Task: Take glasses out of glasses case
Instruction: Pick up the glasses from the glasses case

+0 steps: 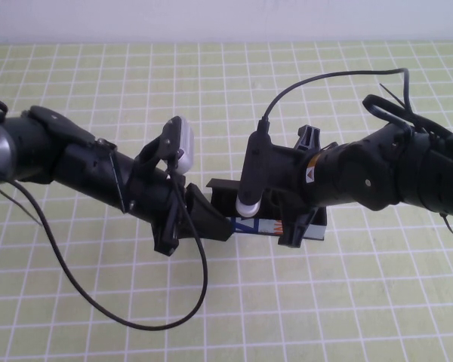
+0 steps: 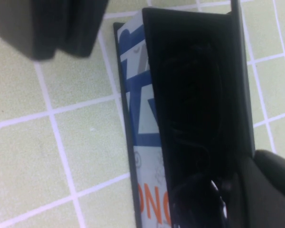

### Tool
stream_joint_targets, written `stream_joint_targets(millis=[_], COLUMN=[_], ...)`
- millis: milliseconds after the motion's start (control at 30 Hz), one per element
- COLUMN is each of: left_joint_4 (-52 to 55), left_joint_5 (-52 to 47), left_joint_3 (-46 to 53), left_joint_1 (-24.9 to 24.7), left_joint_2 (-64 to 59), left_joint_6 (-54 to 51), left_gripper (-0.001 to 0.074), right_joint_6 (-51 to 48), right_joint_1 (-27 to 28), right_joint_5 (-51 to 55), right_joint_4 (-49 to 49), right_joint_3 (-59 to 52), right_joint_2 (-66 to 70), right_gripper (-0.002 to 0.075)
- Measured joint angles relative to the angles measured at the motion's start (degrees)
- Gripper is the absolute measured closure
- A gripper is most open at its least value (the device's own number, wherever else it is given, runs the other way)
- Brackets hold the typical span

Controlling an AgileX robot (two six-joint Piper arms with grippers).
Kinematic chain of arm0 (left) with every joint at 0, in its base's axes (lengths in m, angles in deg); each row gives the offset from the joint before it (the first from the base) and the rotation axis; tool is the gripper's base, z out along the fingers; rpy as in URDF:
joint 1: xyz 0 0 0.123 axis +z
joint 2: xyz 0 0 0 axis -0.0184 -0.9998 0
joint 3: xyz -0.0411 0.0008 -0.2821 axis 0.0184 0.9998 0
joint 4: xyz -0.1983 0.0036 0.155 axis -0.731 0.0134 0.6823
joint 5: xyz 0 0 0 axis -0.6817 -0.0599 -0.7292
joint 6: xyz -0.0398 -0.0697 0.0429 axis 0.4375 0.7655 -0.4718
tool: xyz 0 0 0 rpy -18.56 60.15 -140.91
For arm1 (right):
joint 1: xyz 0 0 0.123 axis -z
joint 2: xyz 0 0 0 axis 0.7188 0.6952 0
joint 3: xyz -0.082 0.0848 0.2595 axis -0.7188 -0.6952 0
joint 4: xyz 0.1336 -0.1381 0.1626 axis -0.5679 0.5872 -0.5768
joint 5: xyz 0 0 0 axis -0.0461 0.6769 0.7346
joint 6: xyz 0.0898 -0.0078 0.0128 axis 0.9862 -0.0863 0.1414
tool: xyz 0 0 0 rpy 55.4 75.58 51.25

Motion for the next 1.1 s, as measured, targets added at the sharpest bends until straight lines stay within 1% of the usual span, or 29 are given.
stream_joint_targets(millis=[400, 700, 1100], left_joint_4=[-6.41, -13.86, -17.66], left_joint_5=[3.83, 4.72, 6.03], left_joint_3=[0.0, 0.0, 0.0], left_joint_1=[0.12, 3.78, 4.63], left_joint_2=[-4.35, -6.63, -10.58], left_joint_6=[-5.28, -10.44, -13.61], left_gripper=[0.0739, 0.0739, 0.0739], right_joint_6=[0.09, 0.09, 0.09], right_joint_1=[0.0, 0.0, 0.0], right_joint_5=[-0.12, -0.23, -0.34], right_joint_4=[-1.04, -1.73, -2.63], right_joint_3=[0.0, 0.0, 0.0], right_joint_2=[0.0, 0.0, 0.0], right_gripper=[0.0729, 0.073, 0.073])
